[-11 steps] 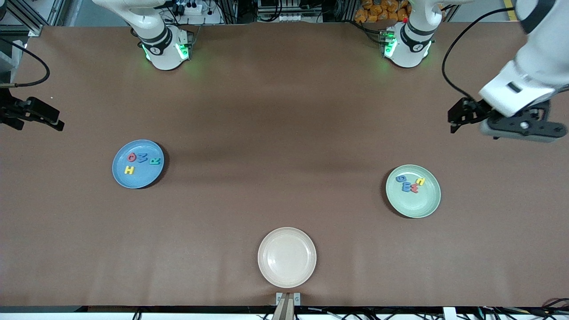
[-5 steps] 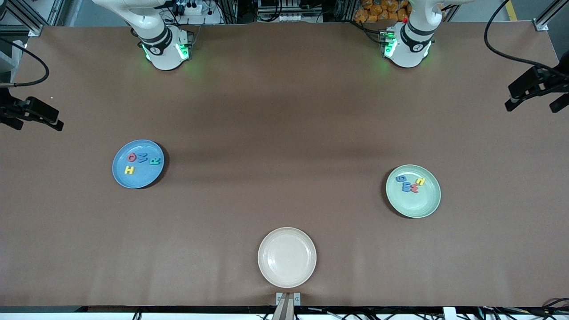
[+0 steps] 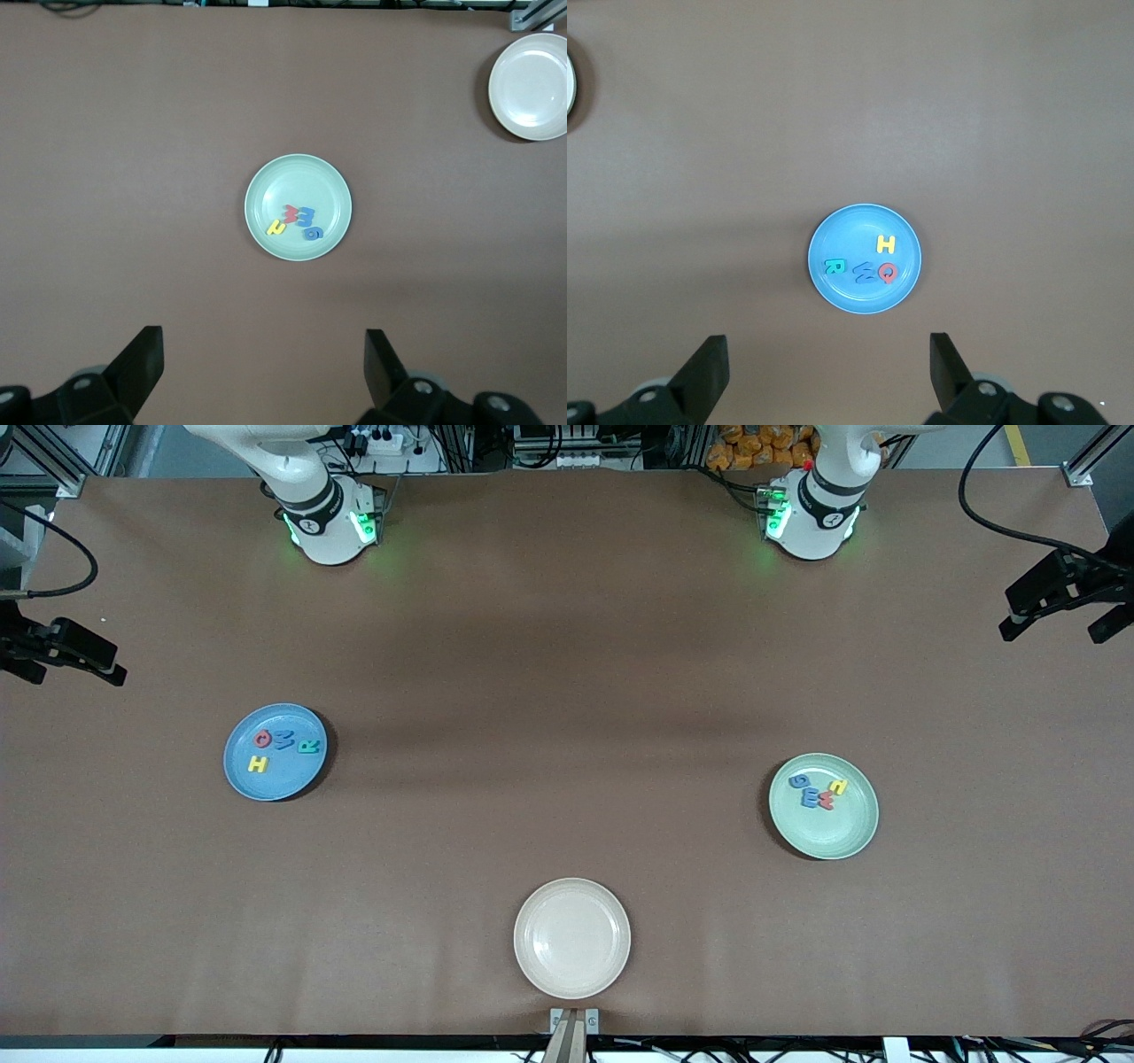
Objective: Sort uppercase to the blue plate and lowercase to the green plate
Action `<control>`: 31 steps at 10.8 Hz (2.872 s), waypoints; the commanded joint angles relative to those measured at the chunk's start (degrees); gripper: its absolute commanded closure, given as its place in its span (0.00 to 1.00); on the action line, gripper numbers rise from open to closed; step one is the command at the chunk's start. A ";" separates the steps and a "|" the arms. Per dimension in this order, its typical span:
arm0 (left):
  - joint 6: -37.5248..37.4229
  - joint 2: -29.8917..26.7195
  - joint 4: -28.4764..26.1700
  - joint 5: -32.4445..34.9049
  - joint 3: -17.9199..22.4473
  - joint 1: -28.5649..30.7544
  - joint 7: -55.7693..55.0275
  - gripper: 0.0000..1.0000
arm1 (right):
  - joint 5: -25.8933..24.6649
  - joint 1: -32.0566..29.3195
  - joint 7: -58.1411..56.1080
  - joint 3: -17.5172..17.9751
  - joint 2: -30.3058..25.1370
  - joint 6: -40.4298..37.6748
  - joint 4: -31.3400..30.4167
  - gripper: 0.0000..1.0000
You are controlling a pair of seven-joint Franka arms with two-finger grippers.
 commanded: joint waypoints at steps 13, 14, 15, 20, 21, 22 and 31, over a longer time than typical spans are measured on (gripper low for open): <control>-1.28 1.33 -2.29 2.80 -0.22 -1.73 -4.99 0.00 | -1.09 -1.11 -1.12 0.40 -0.60 -0.85 0.25 0.00; -1.28 1.33 -2.38 3.68 -0.22 -2.25 -5.17 0.00 | -1.09 -1.11 -1.12 0.49 -0.60 -0.85 0.25 0.00; -1.28 1.33 -2.38 3.69 -0.31 -2.26 -6.82 0.00 | -1.09 -1.11 -1.12 0.49 -0.60 -0.85 0.25 0.00; -0.84 2.11 -1.76 3.25 -0.22 -2.43 -7.99 0.00 | -1.00 -0.93 -0.94 0.75 -0.51 -0.85 0.25 0.00; -0.75 2.20 -1.67 3.60 -0.22 -2.43 -7.55 0.00 | -1.00 -0.93 -0.77 0.75 -0.51 -0.85 0.34 0.00; -0.67 2.29 -1.67 3.60 -0.22 -2.43 -6.76 0.00 | -0.92 -0.84 -0.42 0.75 -0.59 -0.94 0.77 0.00; -0.31 2.47 -1.50 1.84 0.48 -2.43 -1.83 0.00 | -0.65 -0.76 -0.41 0.84 -0.51 -0.94 0.78 0.00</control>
